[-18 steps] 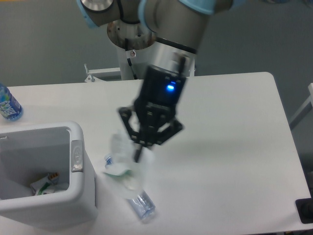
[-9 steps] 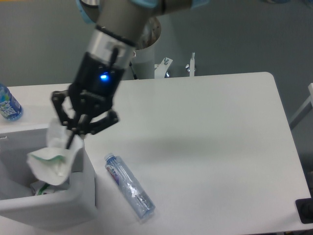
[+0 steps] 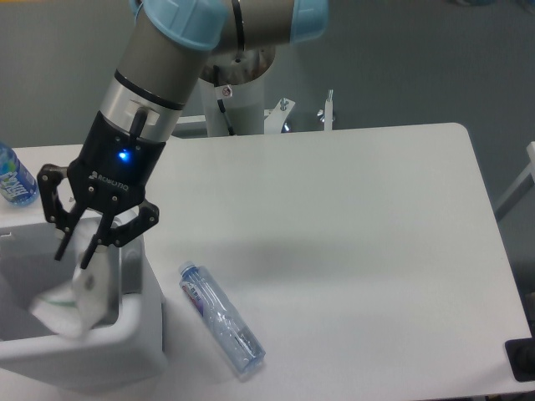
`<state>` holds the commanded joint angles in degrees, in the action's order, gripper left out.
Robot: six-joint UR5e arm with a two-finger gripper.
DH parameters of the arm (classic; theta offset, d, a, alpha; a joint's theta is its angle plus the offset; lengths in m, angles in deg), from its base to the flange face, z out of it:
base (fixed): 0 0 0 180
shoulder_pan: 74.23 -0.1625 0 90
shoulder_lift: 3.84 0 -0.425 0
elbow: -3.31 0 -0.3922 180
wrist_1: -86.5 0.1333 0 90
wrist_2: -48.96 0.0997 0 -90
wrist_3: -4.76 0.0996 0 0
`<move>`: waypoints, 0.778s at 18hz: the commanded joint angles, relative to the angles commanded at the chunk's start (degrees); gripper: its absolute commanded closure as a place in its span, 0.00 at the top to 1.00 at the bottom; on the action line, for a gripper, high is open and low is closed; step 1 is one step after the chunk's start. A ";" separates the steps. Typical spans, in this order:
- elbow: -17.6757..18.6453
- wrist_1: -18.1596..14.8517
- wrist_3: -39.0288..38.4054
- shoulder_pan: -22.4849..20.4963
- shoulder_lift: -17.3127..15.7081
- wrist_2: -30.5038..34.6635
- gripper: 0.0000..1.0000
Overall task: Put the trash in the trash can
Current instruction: 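Open the gripper to drop the packet into the bin, then move the open gripper over the clear water bottle and lower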
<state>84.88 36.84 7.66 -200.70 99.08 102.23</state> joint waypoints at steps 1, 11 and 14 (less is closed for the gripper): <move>-0.26 0.00 0.00 -0.61 -0.09 0.09 1.00; -5.89 0.35 -4.83 -13.88 0.00 1.14 1.00; -6.07 -0.17 -4.66 -16.61 0.09 1.49 1.00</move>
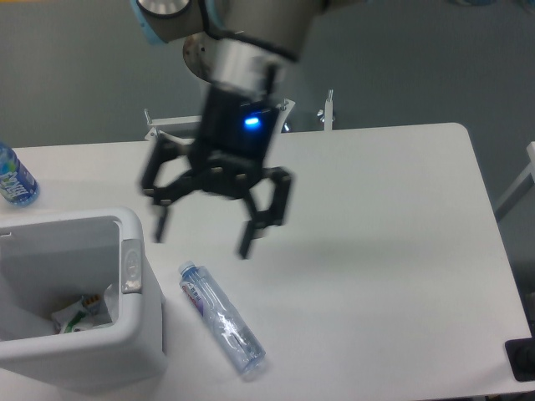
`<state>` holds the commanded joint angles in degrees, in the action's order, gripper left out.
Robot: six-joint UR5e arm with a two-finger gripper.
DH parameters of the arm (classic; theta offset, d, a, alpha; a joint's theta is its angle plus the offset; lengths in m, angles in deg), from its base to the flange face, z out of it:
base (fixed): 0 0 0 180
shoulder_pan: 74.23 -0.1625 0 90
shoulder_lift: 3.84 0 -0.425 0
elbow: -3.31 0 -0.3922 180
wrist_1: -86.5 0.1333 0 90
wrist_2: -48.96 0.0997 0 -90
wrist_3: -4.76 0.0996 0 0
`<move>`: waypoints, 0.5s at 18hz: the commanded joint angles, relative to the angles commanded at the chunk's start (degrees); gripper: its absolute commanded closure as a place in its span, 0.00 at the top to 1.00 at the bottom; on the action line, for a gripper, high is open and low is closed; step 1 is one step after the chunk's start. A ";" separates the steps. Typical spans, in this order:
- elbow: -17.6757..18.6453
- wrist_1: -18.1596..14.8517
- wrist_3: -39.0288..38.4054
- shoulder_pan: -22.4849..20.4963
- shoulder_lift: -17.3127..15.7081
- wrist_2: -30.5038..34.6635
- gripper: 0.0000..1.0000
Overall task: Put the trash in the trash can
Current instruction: 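Move the open gripper over the clear water bottle and lower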
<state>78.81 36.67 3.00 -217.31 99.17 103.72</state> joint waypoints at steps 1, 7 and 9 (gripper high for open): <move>0.00 0.00 0.26 -0.53 0.09 1.05 1.00; 0.97 0.00 5.36 -0.45 2.10 17.04 1.00; 1.58 0.26 5.54 0.08 3.86 19.41 1.00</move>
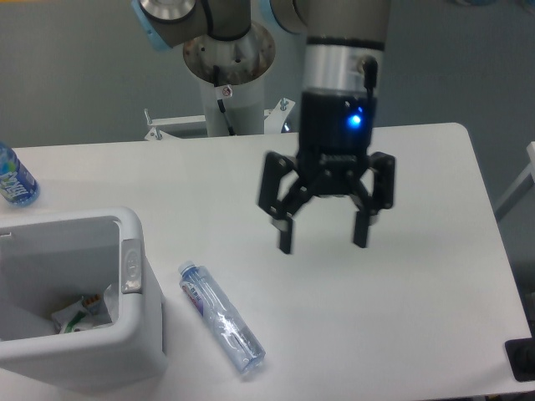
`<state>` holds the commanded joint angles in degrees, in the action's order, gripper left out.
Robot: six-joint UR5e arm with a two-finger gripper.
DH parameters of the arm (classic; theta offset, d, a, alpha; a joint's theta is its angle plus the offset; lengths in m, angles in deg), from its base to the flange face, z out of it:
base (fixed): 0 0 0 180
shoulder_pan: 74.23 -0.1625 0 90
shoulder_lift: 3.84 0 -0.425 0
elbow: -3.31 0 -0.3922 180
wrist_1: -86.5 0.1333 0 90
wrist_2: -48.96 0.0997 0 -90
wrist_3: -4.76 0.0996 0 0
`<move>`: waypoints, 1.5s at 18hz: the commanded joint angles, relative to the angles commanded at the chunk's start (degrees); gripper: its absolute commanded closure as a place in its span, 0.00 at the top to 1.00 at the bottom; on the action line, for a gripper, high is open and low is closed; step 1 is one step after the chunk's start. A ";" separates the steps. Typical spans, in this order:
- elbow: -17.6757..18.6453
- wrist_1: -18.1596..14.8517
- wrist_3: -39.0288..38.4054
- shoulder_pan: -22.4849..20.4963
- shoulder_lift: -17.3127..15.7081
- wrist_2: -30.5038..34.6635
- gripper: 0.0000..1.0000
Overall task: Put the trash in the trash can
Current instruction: 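Move the open gripper over the clear water bottle and lower, then close the gripper around the bottle's cap end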
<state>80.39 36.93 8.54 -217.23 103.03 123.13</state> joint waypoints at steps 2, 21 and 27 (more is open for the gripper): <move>0.09 0.26 1.75 1.05 2.37 4.21 1.00; 0.53 0.18 0.97 8.44 19.52 4.05 1.00; 1.32 0.35 -0.79 10.55 22.24 4.75 1.00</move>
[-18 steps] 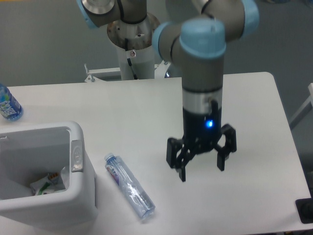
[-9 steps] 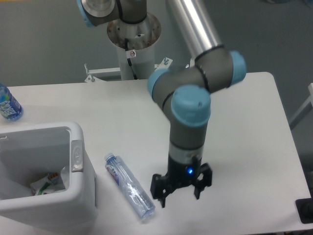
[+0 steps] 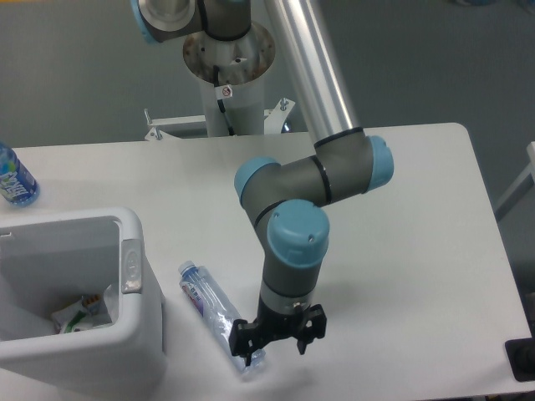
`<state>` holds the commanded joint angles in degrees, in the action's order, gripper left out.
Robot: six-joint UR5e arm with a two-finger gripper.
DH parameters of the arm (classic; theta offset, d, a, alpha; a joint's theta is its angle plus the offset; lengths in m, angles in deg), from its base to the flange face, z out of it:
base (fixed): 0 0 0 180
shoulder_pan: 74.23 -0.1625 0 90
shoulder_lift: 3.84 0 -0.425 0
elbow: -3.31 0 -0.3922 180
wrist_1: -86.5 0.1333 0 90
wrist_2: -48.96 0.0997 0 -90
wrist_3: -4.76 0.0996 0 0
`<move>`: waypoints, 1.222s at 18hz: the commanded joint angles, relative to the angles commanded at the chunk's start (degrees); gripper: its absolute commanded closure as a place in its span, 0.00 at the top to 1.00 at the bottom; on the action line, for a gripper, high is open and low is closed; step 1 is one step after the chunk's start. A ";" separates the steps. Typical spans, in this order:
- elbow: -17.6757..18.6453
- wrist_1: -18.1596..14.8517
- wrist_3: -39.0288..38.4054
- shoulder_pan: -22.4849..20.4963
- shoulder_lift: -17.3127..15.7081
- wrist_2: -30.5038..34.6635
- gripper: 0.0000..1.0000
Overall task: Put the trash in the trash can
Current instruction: 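Close the gripper around the bottle's cap end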
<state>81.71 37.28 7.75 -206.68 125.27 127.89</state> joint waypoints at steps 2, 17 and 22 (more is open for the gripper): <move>0.00 0.00 -0.35 0.87 0.70 1.05 1.00; 0.53 0.00 -1.94 2.02 3.78 5.18 1.00; 0.79 0.00 -3.25 2.11 3.78 5.89 0.94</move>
<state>82.50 37.28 4.50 -204.57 129.05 133.78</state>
